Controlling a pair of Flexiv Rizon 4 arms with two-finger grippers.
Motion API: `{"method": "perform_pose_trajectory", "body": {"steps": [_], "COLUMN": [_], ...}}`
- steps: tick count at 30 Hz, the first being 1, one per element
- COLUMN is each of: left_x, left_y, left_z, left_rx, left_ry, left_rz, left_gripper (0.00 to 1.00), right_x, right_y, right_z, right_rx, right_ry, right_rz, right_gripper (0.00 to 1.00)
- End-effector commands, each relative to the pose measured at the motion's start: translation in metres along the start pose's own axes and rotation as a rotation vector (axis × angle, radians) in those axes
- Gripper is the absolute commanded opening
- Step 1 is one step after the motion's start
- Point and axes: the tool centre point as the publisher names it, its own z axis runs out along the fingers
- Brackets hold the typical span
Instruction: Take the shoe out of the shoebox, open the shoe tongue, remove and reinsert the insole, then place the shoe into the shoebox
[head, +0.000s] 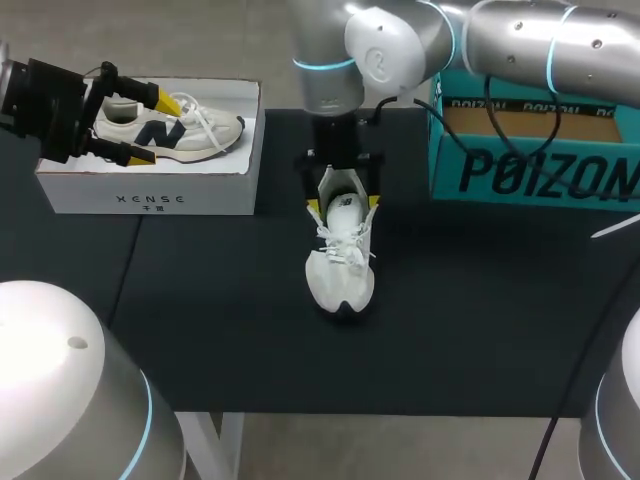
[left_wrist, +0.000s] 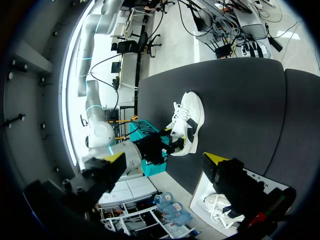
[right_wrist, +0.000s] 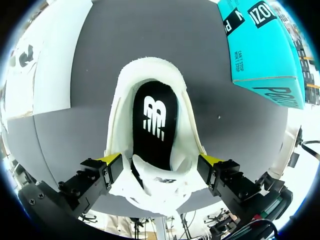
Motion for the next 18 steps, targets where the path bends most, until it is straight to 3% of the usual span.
{"method": "perform_pose_trajectory", "body": {"steps": [1, 5, 7, 8, 12, 18], "left_x": [0.000, 0.000, 0.000, 0.000, 0.000, 0.000], "left_y": [0.000, 0.000, 0.000, 0.000, 0.000, 0.000], "left_z": [0.000, 0.000, 0.000, 0.000, 0.000, 0.000], "left_rx": [0.000, 0.000, 0.000, 0.000, 0.000, 0.000], "left_ry": [0.003, 0.003, 0.003, 0.003, 0.003, 0.003], "left_rz": [0.001, 0.001, 0.001, 0.001, 0.001, 0.001], "left_gripper": [1.00, 1.00, 1.00, 1.00, 1.00, 1.00], "right_x": [-0.006, -0.009, -0.009, -0.008, -0.009, -0.009], "right_y": [-0.015, -0.023, -0.028, -0.029, -0.029, -0.016], "right_z": [-0.017, -0.032, -0.036, -0.037, -0.034, -0.017], "right_rx": [-0.072, -0.117, -0.143, -0.164, -0.219, -0.237], "right_ry": [-0.009, 0.007, 0.009, 0.012, 0.033, 0.041], "right_rz": [0.044, 0.065, 0.073, 0.058, 0.067, 0.066], "right_gripper": [1.00, 1.00, 0.28, 0.00, 0.00, 0.00]}}
